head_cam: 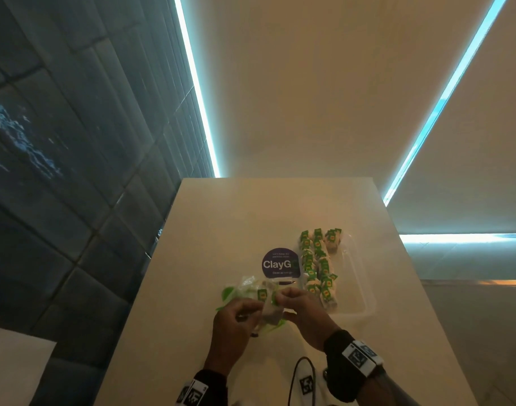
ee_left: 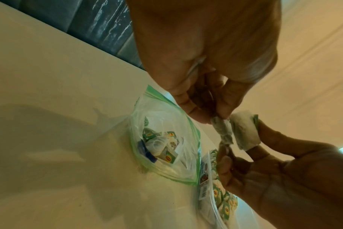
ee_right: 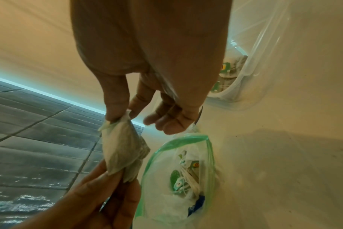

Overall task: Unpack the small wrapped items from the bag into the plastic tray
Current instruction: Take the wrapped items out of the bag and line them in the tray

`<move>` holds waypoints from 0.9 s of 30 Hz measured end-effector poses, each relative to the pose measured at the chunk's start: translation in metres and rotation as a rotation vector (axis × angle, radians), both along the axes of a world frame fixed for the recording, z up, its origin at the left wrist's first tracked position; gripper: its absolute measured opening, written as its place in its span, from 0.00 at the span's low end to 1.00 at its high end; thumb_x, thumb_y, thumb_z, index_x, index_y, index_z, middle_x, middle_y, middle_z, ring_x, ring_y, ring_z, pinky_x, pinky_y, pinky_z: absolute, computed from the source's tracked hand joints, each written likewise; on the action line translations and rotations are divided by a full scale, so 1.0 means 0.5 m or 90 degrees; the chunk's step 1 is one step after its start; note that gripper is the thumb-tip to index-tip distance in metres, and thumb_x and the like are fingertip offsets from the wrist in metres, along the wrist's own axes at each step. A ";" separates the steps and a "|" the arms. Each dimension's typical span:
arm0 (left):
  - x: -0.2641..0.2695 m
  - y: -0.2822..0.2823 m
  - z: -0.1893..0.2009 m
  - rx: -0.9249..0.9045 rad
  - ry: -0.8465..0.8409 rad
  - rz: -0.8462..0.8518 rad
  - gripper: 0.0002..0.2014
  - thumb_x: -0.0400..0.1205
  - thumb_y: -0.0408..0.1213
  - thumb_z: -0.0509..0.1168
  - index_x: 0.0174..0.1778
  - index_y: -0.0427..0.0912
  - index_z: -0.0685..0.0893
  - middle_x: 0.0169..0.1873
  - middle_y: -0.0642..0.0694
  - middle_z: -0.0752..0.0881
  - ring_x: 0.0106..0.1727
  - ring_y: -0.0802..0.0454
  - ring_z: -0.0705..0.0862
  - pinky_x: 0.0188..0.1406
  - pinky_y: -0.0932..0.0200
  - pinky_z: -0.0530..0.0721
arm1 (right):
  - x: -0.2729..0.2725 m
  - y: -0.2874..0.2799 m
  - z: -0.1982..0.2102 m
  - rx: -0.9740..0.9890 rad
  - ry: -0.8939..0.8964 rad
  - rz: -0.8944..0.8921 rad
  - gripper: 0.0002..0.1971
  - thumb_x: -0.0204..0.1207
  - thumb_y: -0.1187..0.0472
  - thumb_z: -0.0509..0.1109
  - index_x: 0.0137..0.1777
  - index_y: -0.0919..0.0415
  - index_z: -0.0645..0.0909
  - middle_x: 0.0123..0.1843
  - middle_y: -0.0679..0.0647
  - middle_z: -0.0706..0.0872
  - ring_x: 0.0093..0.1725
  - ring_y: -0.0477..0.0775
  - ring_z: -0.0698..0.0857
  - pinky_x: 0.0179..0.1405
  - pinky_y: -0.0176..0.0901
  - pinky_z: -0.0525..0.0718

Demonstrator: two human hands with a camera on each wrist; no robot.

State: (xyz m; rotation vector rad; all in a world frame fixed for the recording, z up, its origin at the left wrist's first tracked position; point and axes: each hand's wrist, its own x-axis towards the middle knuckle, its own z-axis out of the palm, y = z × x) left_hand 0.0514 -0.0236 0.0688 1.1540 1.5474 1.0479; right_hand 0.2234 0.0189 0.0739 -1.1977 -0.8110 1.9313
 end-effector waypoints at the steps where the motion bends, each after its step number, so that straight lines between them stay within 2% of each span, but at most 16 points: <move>1: 0.000 0.000 -0.001 -0.015 -0.009 -0.008 0.08 0.76 0.26 0.73 0.43 0.45 0.92 0.40 0.50 0.92 0.43 0.50 0.91 0.34 0.52 0.91 | -0.001 0.000 0.000 0.006 -0.009 -0.004 0.09 0.73 0.64 0.74 0.48 0.70 0.82 0.49 0.64 0.84 0.53 0.62 0.82 0.60 0.59 0.78; 3: -0.001 0.001 -0.005 -0.032 -0.014 -0.023 0.09 0.76 0.27 0.73 0.42 0.47 0.92 0.39 0.49 0.92 0.42 0.47 0.91 0.35 0.40 0.91 | -0.003 0.001 0.000 0.014 -0.045 -0.006 0.04 0.77 0.69 0.70 0.47 0.71 0.81 0.46 0.62 0.85 0.51 0.60 0.83 0.59 0.55 0.82; 7: 0.000 0.003 0.000 -0.057 -0.029 -0.028 0.09 0.77 0.28 0.72 0.42 0.47 0.93 0.38 0.48 0.92 0.43 0.44 0.90 0.40 0.39 0.91 | -0.009 0.000 -0.003 0.049 -0.115 -0.022 0.02 0.78 0.71 0.69 0.45 0.71 0.82 0.41 0.61 0.84 0.44 0.57 0.84 0.46 0.48 0.86; 10: 0.009 0.002 0.009 -0.065 -0.051 -0.029 0.04 0.80 0.35 0.71 0.43 0.45 0.92 0.38 0.45 0.92 0.43 0.42 0.91 0.43 0.38 0.91 | -0.009 -0.001 -0.009 0.090 -0.162 -0.042 0.05 0.77 0.70 0.72 0.47 0.74 0.84 0.44 0.63 0.87 0.45 0.57 0.86 0.47 0.49 0.88; 13: 0.022 0.002 0.013 -0.050 -0.021 -0.009 0.02 0.75 0.36 0.76 0.40 0.44 0.90 0.35 0.48 0.91 0.38 0.49 0.90 0.39 0.42 0.91 | -0.012 -0.008 -0.010 0.126 -0.182 -0.056 0.06 0.75 0.69 0.74 0.50 0.70 0.85 0.49 0.65 0.89 0.49 0.61 0.88 0.51 0.53 0.88; 16: 0.025 0.006 0.008 -0.044 -0.005 0.034 0.06 0.71 0.31 0.78 0.37 0.44 0.88 0.34 0.48 0.91 0.38 0.52 0.90 0.34 0.47 0.91 | -0.018 -0.011 -0.009 0.092 -0.139 -0.085 0.10 0.75 0.69 0.74 0.56 0.67 0.85 0.53 0.68 0.89 0.54 0.67 0.88 0.56 0.62 0.88; 19: 0.022 0.009 0.002 -0.030 0.002 0.049 0.06 0.71 0.32 0.79 0.39 0.42 0.87 0.35 0.47 0.92 0.39 0.53 0.91 0.34 0.56 0.90 | -0.020 -0.013 -0.008 0.025 -0.073 -0.067 0.09 0.77 0.68 0.72 0.55 0.70 0.87 0.52 0.67 0.90 0.52 0.65 0.90 0.52 0.55 0.90; 23: 0.015 0.014 -0.003 -0.045 0.019 0.045 0.06 0.74 0.30 0.76 0.42 0.43 0.87 0.37 0.46 0.92 0.39 0.54 0.91 0.34 0.62 0.88 | -0.018 -0.016 -0.008 0.021 -0.081 -0.061 0.08 0.77 0.67 0.72 0.52 0.73 0.87 0.51 0.69 0.90 0.48 0.62 0.90 0.47 0.50 0.90; 25: 0.005 0.012 -0.008 -0.077 0.113 0.057 0.04 0.76 0.31 0.72 0.38 0.44 0.88 0.35 0.48 0.91 0.37 0.53 0.89 0.30 0.65 0.85 | -0.010 -0.012 -0.007 0.026 -0.089 -0.094 0.09 0.77 0.67 0.72 0.51 0.74 0.87 0.52 0.70 0.89 0.48 0.64 0.90 0.46 0.52 0.90; 27: -0.007 0.007 -0.024 -0.103 0.239 0.033 0.10 0.80 0.34 0.67 0.32 0.40 0.86 0.30 0.48 0.88 0.35 0.50 0.86 0.35 0.58 0.82 | 0.004 -0.005 -0.006 0.015 -0.074 -0.132 0.10 0.78 0.68 0.71 0.53 0.76 0.86 0.53 0.70 0.89 0.52 0.68 0.89 0.48 0.55 0.90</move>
